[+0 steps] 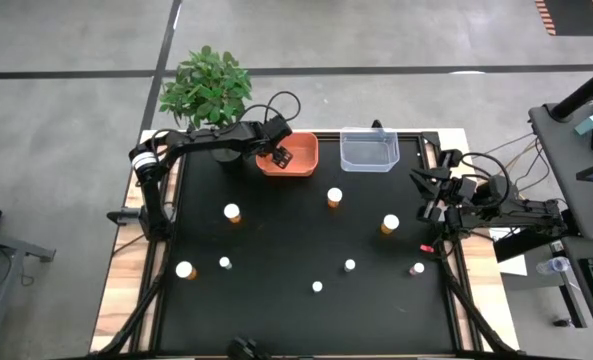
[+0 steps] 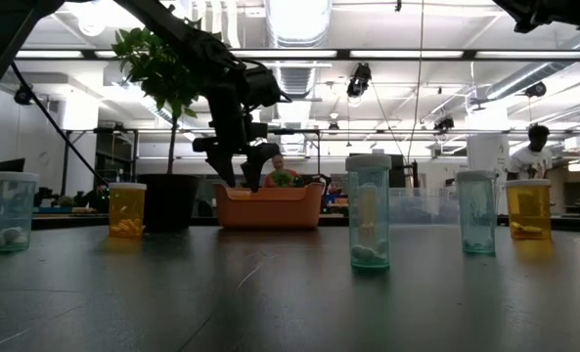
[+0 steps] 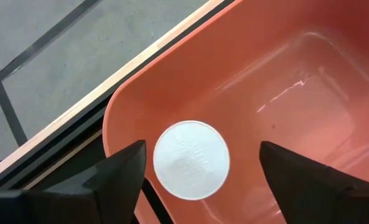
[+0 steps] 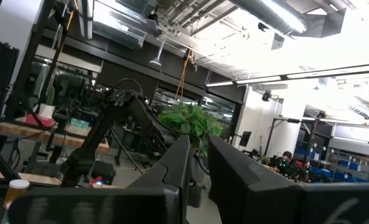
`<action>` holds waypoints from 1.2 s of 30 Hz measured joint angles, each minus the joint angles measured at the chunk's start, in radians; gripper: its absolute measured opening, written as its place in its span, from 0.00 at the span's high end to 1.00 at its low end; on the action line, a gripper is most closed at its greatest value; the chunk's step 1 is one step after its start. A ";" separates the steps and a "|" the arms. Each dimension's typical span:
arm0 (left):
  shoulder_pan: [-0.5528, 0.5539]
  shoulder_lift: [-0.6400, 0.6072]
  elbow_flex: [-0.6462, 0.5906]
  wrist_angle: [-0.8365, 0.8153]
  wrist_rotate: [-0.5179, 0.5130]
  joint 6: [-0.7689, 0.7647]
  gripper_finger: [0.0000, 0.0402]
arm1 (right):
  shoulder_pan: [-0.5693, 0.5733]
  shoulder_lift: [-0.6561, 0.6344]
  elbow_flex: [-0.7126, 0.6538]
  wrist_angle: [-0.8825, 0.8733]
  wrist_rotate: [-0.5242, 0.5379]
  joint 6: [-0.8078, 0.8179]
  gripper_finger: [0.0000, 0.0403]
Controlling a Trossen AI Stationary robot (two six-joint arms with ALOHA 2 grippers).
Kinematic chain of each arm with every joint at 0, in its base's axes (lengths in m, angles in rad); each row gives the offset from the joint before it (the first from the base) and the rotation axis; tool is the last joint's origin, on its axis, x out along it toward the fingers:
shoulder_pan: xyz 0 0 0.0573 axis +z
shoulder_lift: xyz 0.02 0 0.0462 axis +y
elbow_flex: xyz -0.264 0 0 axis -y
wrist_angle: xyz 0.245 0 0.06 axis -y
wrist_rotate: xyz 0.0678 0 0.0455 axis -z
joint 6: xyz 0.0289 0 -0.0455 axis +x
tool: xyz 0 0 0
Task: Pick and place medicine bottles into bin by pill shape (circle, oval)
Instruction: Put the blue pill bottle into the transparent bin
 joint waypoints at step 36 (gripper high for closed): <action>-0.762 -0.435 -0.119 0.213 0.004 0.508 0.26 | 0.000 0.313 0.100 0.055 -0.009 0.362 0.88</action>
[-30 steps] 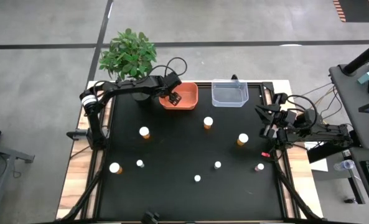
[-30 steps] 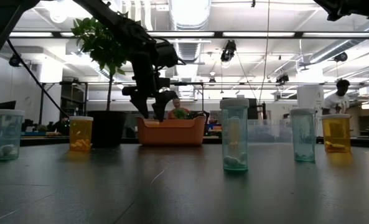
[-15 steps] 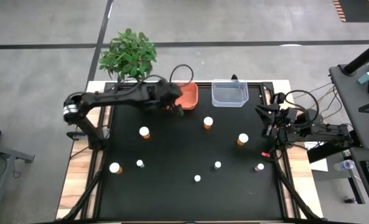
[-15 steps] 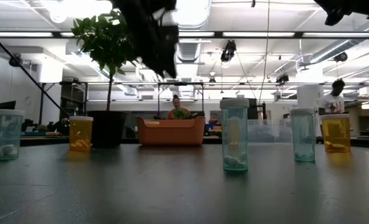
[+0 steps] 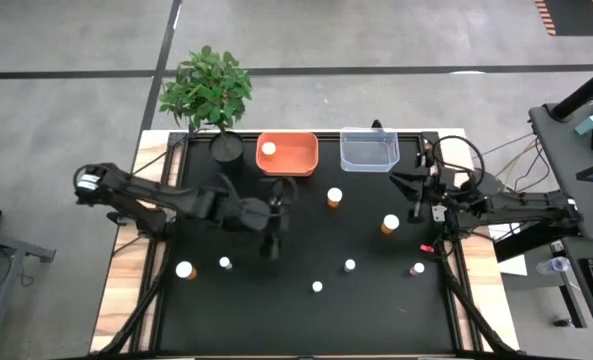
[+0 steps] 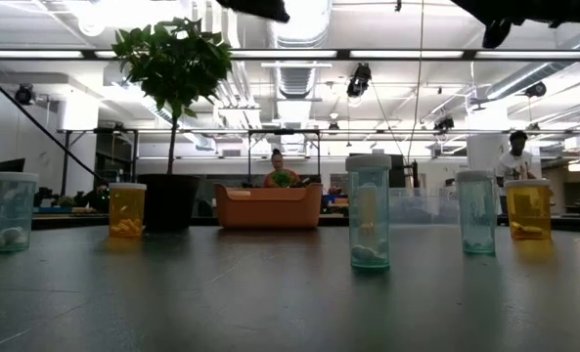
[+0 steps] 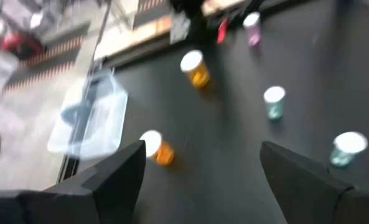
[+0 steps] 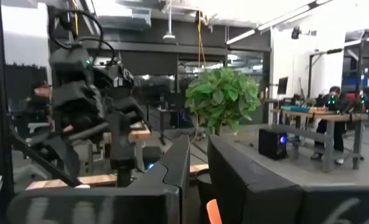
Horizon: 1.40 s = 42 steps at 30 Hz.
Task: Pick and place medicine bottles into bin by pill shape (circle, oval)
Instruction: Put the blue pill bottle into the transparent bin
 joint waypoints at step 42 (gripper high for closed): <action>-0.058 -0.376 -0.407 0.336 -0.115 0.161 0.26 | 0.076 0.797 0.720 -1.286 -0.001 0.736 0.88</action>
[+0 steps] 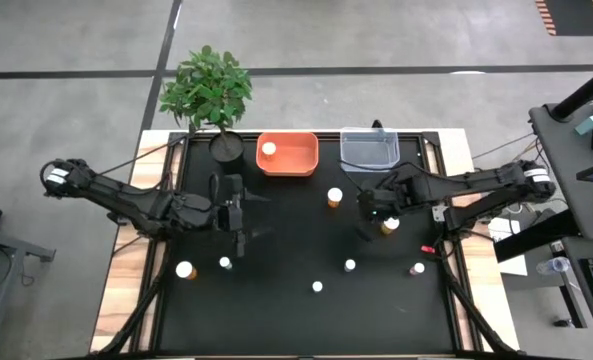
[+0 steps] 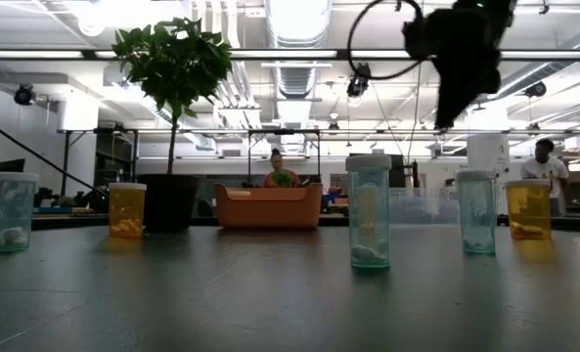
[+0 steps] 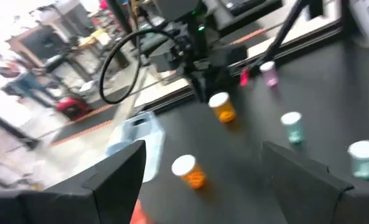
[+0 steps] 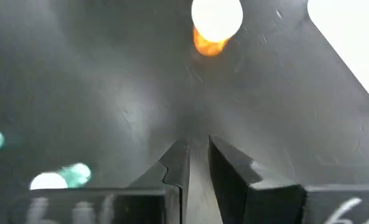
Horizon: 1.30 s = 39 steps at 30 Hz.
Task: Pick and place medicine bottles into bin by pill shape (circle, oval)
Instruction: Put the blue pill bottle into the transparent bin
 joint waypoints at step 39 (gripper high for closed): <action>0.007 -0.135 -0.149 -0.006 -0.181 0.083 0.26 | 0.119 0.271 0.275 -0.115 -0.419 0.763 0.45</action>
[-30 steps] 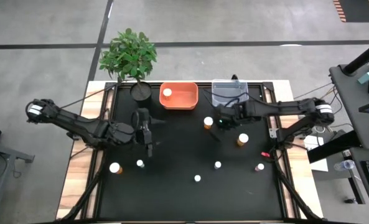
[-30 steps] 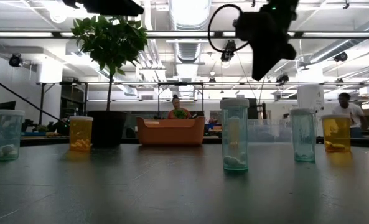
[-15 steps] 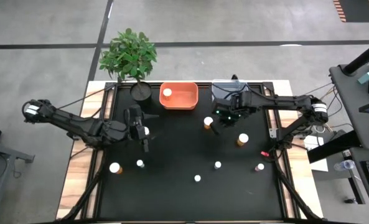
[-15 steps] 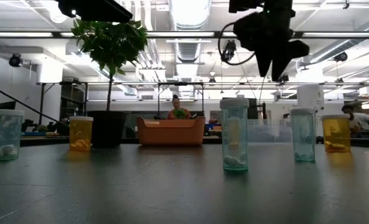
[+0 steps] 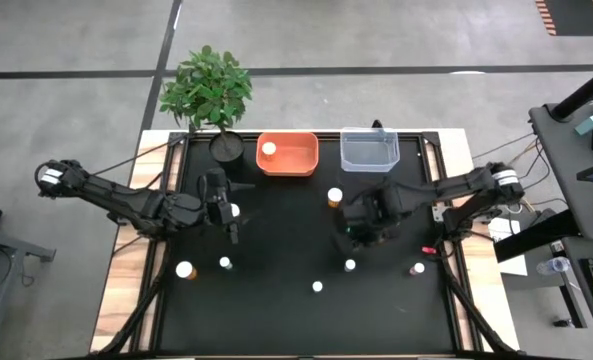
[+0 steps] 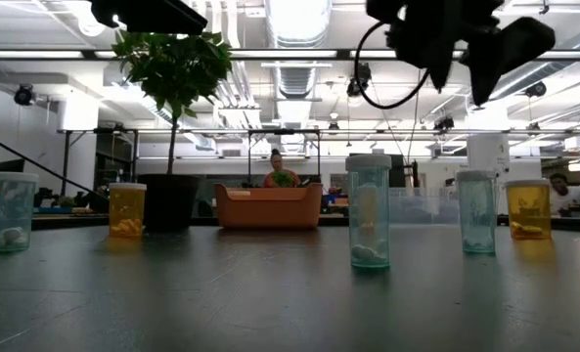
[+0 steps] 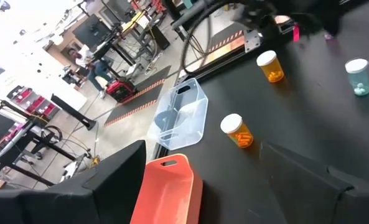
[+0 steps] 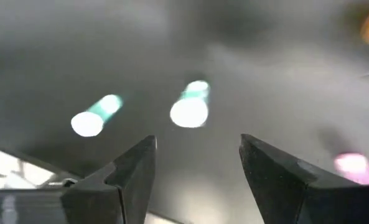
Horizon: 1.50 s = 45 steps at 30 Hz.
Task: Pick and place medicine bottles into bin by pill shape (circle, oval)
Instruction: Put the blue pill bottle into the transparent bin
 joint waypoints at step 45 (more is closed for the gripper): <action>0.000 -0.006 -0.051 -0.009 -0.086 -0.052 0.26 | 0.121 0.327 0.095 -0.059 0.104 0.029 0.53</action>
